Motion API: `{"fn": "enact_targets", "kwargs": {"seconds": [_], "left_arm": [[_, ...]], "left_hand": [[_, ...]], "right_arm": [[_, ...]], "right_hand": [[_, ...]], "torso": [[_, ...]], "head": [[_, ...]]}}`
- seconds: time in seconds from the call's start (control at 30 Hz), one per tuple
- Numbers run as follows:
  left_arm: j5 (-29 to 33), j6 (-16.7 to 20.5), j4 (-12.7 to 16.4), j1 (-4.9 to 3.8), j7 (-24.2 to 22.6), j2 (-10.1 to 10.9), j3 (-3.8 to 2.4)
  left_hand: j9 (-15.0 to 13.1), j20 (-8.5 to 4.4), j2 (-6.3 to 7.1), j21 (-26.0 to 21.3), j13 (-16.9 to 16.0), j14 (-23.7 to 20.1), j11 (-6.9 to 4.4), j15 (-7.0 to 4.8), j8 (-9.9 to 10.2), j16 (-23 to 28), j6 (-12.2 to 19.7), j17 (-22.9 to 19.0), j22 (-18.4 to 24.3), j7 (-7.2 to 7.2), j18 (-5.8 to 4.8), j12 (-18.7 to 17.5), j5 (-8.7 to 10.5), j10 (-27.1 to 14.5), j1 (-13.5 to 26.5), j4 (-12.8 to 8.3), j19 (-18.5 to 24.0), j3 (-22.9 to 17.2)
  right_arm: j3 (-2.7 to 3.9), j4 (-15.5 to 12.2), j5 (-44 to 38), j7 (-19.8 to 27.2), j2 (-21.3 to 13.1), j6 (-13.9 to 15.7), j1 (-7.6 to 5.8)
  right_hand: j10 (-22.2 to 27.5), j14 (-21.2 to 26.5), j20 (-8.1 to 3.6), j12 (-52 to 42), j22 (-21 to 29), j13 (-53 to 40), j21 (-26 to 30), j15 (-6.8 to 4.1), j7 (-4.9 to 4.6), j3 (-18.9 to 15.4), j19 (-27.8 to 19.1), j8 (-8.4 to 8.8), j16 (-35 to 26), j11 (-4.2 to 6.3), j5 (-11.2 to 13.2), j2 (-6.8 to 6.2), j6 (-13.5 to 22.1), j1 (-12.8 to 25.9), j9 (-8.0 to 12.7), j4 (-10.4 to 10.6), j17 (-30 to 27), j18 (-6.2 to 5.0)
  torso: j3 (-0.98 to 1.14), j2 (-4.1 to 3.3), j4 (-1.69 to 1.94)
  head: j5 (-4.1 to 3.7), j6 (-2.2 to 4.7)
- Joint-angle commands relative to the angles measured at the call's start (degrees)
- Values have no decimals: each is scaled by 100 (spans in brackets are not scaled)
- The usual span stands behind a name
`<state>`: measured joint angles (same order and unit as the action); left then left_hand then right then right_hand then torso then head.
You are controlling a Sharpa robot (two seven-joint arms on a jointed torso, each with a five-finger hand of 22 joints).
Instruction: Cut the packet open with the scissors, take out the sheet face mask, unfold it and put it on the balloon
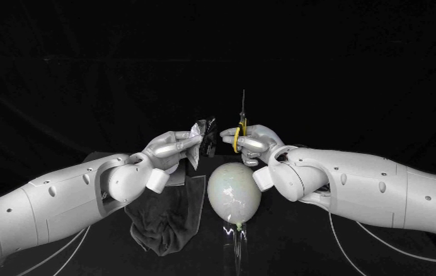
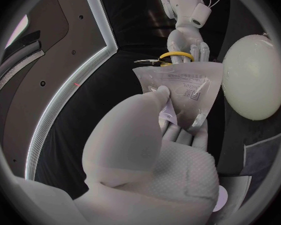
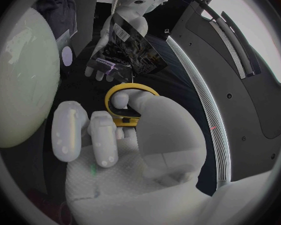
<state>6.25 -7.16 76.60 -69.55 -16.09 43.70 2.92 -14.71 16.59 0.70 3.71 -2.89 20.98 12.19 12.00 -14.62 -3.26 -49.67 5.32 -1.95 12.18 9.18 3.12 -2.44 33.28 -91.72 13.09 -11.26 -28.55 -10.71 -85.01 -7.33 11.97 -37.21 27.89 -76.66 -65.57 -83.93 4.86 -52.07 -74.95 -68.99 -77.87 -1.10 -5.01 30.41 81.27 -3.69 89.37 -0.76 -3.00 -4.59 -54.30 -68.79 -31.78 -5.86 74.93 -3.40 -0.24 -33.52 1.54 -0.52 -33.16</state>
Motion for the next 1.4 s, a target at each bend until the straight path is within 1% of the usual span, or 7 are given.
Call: {"fn": "enact_targets", "kwargs": {"seconds": [0.03, 0.23, 0.53, 0.6, 0.9, 1.07, 1.4], "left_arm": [[34, -106, -1, -19, -76, -21, -10], [18, -133, 16, -23, -73, -36, -11], [9, -138, 62, -38, -99, -27, -21], [8, -123, 74, -53, -114, -17, -25], [7, -103, 125, -118, -143, 17, -30], [7, -98, 126, -131, -143, 16, -31], [7, -84, 100, -143, -128, -17, -31]], "left_hand": [[-9, 9, 9, -20, 8, -33, 2, -2, -20, 31, -5, -5, 6, 73, -50, -38, -29, -36, 65, -24, 41, -21], [-13, 11, 2, -21, 8, -45, 10, 7, -27, 35, -9, -8, 6, 83, -57, -38, -29, -49, 72, -39, 44, -31], [-17, 11, 3, -22, 10, -58, 14, 12, -33, 39, -12, -11, 6, 91, -62, -41, -29, -74, 78, -52, 44, -36], [-18, 11, 3, -23, 10, -68, 17, 15, -36, 42, -12, -14, 7, 95, -66, -42, -29, -85, 82, -59, 47, -39], [-29, 12, -6, -31, 13, -102, 30, 32, -56, 54, -26, -22, 10, 107, -83, -44, -29, -128, 106, -83, 69, -50], [-36, 13, -11, -34, 15, -129, 39, 42, -69, 63, -35, -29, 11, 116, -93, -47, -29, -165, 120, -99, 75, -58], [-38, 13, -11, -36, 16, -138, 43, 47, -73, 66, -36, -31, 11, 120, -97, -48, -29, -183, 126, -107, 78, -61]], "right_arm": [[7, -40, 10, 11, 0, -149, -2], [8, -5, 11, -7, 64, -176, 0], [8, 84, 16, -21, 139, -154, 1], [8, 105, 16, -33, 147, -144, 1], [8, 140, 5, -64, 156, -152, 11], [8, 121, -11, -70, 155, -201, 14], [8, 26, -42, -66, 180, -294, 20]], "right_hand": [[-2276, -581, 43, -2737, -535, -1218, -17, 50, -449, -33, -4, 24, 24, -339, 24, -61, 479, 75, 9, 3, 1393, 9], [-2273, -580, 67, -2751, -533, -1224, -11, 76, -464, -77, -8, 22, 23, -353, 24, -72, 533, 75, 56, 10, 1388, 8], [-2269, -578, 87, -2750, -531, -1219, -4, 95, -478, -108, -13, 25, 20, -364, 24, -64, 603, 58, 102, 13, 1381, 6], [-2268, -577, 93, -2753, -528, -1219, 0, 101, -481, -120, -16, 24, 20, -368, 24, -65, 624, 53, 116, 13, 1379, 5], [-2263, -575, 107, -2749, -521, -1210, 12, 112, -490, -155, -26, 21, 17, -377, 24, -74, 674, 34, 151, 7, 1371, 1], [-2260, -575, 114, -2747, -522, -1206, 12, 116, -494, -177, -26, 20, 17, -381, 24, -83, 697, 24, 168, 2, 1371, 0], [-2259, -575, 116, -2747, -518, -1205, 18, 118, -495, -188, -31, 17, 17, -382, 24, -90, 702, 22, 174, 1, 1372, -2]], "torso": [[3, -3, -5], [3, -3, -1], [1, -3, 0], [3, -4, 4], [3, -1, -3], [2, -2, -8], [5, -1, -6]], "head": [[-1, 1], [-5, -1], [1, -27], [0, -32], [17, -51], [22, -49], [17, -53]]}}
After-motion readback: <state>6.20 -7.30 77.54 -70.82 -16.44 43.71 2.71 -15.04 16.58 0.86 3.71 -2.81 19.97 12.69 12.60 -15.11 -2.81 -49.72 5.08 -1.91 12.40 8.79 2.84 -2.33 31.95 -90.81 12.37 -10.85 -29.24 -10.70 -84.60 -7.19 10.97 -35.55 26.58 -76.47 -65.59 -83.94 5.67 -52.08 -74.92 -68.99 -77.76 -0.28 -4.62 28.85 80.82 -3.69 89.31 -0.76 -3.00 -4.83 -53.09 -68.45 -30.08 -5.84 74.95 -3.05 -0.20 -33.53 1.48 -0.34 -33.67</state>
